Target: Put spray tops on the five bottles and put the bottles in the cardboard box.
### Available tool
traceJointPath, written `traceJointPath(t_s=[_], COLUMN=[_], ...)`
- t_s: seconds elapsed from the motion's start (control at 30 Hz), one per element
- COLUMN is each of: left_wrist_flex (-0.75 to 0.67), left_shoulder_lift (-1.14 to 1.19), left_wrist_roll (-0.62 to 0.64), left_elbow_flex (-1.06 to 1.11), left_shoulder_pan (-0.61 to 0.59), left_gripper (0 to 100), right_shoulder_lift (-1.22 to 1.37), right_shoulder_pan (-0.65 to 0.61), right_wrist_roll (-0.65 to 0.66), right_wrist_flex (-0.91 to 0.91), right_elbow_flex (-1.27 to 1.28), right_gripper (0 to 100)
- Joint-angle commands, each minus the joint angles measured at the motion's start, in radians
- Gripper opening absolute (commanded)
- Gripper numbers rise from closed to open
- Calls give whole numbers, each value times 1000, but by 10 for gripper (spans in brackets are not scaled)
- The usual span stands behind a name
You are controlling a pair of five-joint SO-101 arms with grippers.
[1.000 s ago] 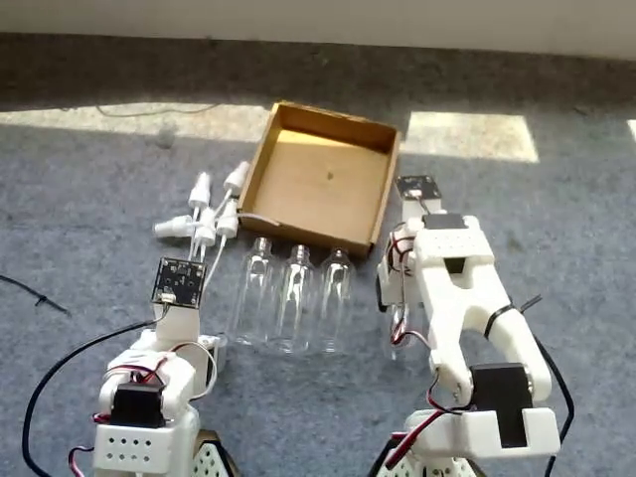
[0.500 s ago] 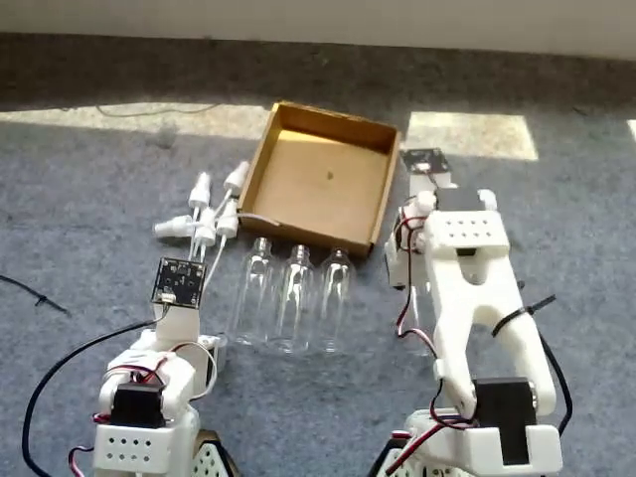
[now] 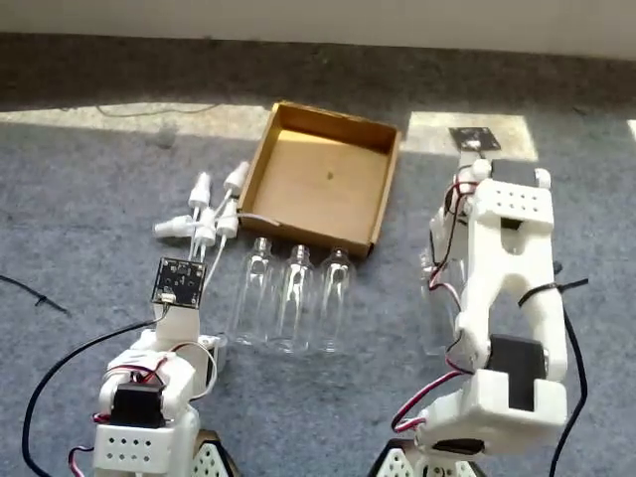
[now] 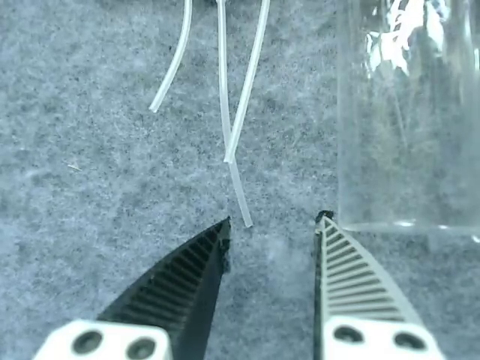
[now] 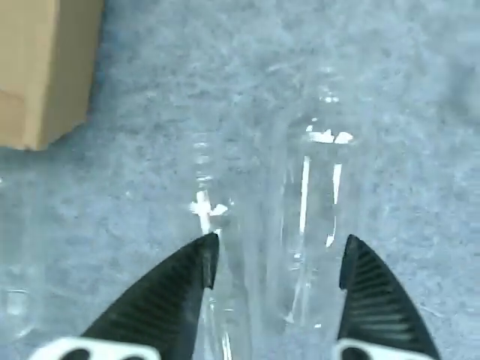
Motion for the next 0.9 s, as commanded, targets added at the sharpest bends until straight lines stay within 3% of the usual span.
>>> traceJointPath(t_s=[0.0,0.63,0.87], left_wrist_flex=[5,5,5], left_shoulder_lift=[-10,-10,-10], left_wrist_roll=[6,6,6], left_elbow_flex=[19,19,19], left_shoulder_pan=[16,16,16], left_gripper=[178,178,178], right_shoulder_lift=[35,54,226], right_shoulder_pan=[39,38,44], right_wrist_roll=[23,81,80], right_wrist_flex=[-68,-216,-216], right_elbow_flex=[-51,-110,-113], right_gripper=[227,227,227])
